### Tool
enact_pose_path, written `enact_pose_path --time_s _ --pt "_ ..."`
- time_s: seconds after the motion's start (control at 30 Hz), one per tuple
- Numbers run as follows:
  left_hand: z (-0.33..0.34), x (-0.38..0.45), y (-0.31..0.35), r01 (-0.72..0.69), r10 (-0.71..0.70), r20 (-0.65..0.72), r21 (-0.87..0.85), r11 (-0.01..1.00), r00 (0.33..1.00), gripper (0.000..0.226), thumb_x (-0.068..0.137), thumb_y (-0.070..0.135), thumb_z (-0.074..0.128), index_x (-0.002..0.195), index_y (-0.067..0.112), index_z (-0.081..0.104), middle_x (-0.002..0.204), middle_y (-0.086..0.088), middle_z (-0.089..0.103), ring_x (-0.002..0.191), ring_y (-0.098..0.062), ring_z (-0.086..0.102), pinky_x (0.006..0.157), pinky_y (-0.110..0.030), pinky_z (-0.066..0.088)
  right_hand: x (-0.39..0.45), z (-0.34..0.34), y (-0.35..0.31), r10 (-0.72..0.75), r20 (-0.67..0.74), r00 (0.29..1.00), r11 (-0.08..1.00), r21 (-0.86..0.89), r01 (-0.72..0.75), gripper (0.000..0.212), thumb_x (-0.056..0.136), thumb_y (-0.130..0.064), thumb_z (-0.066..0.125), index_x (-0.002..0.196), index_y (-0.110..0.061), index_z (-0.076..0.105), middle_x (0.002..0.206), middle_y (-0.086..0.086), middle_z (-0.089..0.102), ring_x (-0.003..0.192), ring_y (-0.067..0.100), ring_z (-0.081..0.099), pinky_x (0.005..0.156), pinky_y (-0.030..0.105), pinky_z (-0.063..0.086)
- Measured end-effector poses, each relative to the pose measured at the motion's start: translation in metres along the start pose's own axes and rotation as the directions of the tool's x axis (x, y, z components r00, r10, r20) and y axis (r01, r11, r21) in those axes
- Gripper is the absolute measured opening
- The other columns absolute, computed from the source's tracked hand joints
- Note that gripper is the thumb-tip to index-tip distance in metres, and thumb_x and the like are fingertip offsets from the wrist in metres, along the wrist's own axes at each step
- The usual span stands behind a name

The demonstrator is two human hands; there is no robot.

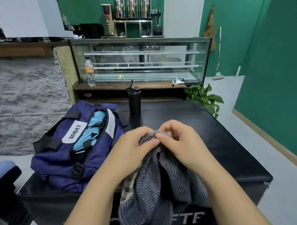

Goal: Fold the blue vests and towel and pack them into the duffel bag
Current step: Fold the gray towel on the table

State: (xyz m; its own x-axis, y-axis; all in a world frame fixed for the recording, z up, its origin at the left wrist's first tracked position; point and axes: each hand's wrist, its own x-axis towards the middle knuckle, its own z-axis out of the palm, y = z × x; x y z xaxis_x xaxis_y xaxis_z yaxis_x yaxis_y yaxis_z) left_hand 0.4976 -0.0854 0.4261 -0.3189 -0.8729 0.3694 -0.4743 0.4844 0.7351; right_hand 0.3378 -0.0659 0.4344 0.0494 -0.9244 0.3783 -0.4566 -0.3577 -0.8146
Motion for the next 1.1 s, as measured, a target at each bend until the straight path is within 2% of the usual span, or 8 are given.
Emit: enact_pose_path --time_s 0.27,0.47,0.57,0.63,0.73,0.87,1.0,1.1 --pt "-0.008 -0.015 0.001 0.018 -0.09 -0.413 -0.176 0.984 0.906 0.022 0.091 0.016 0.06 0.079 0.035 0.063 0.077 0.016 0.065 0.069 0.01 0.056 0.069 -0.01 0.041 -0.05 -0.027 0.038 0.18 0.049 0.982 0.973 -0.156 -0.171 0.014 0.081 -0.028 0.074 0.078 -0.018 0.065 0.079 0.001 0.069 0.069 0.01 0.059 0.066 0.027 0.045" --pt "-0.017 -0.027 0.0 0.016 -0.345 -0.509 -0.543 0.84 0.788 0.022 0.094 0.004 0.053 0.084 0.021 0.063 0.075 0.004 0.063 0.061 0.004 0.059 0.061 -0.012 0.047 -0.06 -0.055 0.059 0.426 -0.159 0.891 0.871 -0.193 -0.451 0.048 0.08 -0.04 0.072 0.064 -0.005 0.041 0.06 0.004 0.041 0.055 0.014 0.038 0.051 0.029 0.024" --pt "-0.016 -0.027 -0.006 0.083 -0.44 -0.436 -0.63 0.772 0.785 0.021 0.095 0.005 0.052 0.088 0.021 0.062 0.073 0.002 0.061 0.066 -0.01 0.057 0.059 -0.025 0.047 -0.057 -0.041 0.055 0.484 -0.125 0.866 0.873 0.133 -0.469 0.031 0.081 -0.033 0.069 0.07 -0.011 0.052 0.066 0.014 0.049 0.062 0.018 0.047 0.059 0.029 0.031" --pt "-0.014 -0.025 -0.008 0.119 -0.467 -0.386 -0.656 0.746 0.796 0.015 0.096 0.008 0.051 0.103 0.018 0.06 0.07 0.004 0.06 0.06 -0.009 0.053 0.049 -0.021 0.044 -0.053 -0.033 0.047 0.551 -0.076 0.831 0.749 0.484 -0.452 0.02 0.087 -0.02 0.063 0.082 -0.001 0.063 0.075 0.025 0.063 0.067 0.025 0.06 0.065 0.033 0.043" --pt "-0.011 -0.028 -0.016 0.129 -0.404 -0.37 -0.584 0.802 0.837 0.032 0.095 0.009 0.054 0.119 0.031 0.051 0.085 -0.012 0.064 0.068 -0.018 0.056 0.062 -0.029 0.047 -0.048 -0.023 0.027 0.569 0.046 0.821 0.585 0.678 -0.445 0.014 0.092 -0.016 0.059 0.082 -0.007 0.063 0.07 0.014 0.064 0.063 0.025 0.061 0.063 0.033 0.047" --pt "0.0 -0.042 -0.013 0.055 -0.113 -0.13 -0.387 0.92 0.985 0.061 0.094 0.013 0.058 0.126 0.061 0.038 0.084 -0.031 0.057 0.074 -0.024 0.048 0.074 -0.036 0.037 -0.043 0.0 0.014 0.351 0.003 0.936 0.826 0.47 -0.311 0.016 0.092 -0.019 0.061 0.077 -0.013 0.062 0.07 0.003 0.062 0.068 0.018 0.059 0.064 0.033 0.046" --pt "0.029 -0.043 -0.003 0.018 -0.016 0.014 -0.151 0.988 1.0 0.057 0.09 -0.002 0.055 0.122 0.045 0.049 0.088 0.012 0.069 0.084 -0.006 0.064 0.083 -0.025 0.05 -0.045 0.016 0.009 0.152 0.114 0.982 0.898 0.398 -0.185 0.008 0.088 -0.01 0.064 0.091 -0.013 0.07 0.086 0.004 0.073 0.08 0.014 0.066 0.079 0.035 0.053" --pt "0.043 -0.04 -0.008 0.089 -0.096 -0.127 -0.059 0.994 0.987 0.035 0.081 -0.005 0.054 0.097 0.023 0.065 0.091 0.006 0.071 0.09 -0.012 0.067 0.086 -0.037 0.052 -0.051 0.01 0.012 0.096 0.187 0.978 0.934 0.324 -0.153 0.018 0.084 -0.005 0.068 0.096 -0.018 0.072 0.09 -0.002 0.073 0.081 0.007 0.066 0.079 0.025 0.053"
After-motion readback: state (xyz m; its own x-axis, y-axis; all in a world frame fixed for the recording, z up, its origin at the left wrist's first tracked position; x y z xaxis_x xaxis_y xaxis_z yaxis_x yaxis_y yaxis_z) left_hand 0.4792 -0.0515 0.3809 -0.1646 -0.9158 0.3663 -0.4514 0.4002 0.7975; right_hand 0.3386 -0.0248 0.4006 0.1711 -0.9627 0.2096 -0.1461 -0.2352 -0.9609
